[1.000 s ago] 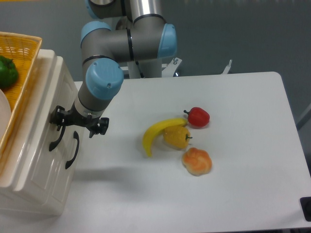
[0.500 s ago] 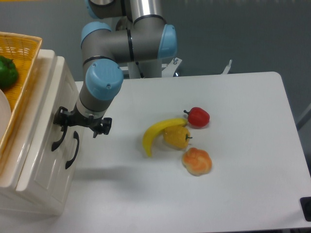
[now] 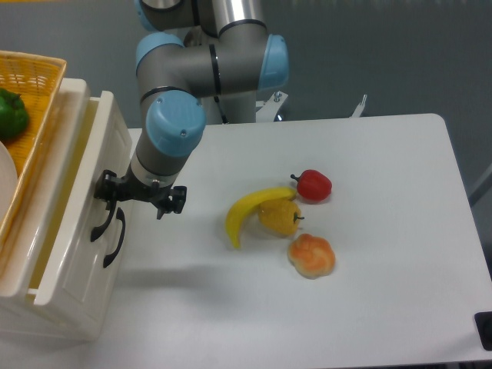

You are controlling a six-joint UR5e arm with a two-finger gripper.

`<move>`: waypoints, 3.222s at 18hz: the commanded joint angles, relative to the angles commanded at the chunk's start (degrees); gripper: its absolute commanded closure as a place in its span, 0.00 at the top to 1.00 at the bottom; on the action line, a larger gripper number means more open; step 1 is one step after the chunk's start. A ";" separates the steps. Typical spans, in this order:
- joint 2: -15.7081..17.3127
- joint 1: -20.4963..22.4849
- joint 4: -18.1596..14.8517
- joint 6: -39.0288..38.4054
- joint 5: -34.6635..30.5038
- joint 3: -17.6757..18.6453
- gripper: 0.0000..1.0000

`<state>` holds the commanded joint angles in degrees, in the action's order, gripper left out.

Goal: Slide the top white drawer open
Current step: 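Pull the handle away from the cabinet, sliding the drawer out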

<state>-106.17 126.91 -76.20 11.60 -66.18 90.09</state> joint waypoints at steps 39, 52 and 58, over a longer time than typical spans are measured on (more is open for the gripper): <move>0.09 5.01 -0.35 1.05 -8.17 -1.67 1.00; 0.09 7.29 -0.26 1.14 -8.00 -1.76 1.00; 0.09 8.35 -0.26 1.14 -7.65 -1.76 1.00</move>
<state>-106.08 135.26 -76.46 12.74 -73.83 88.33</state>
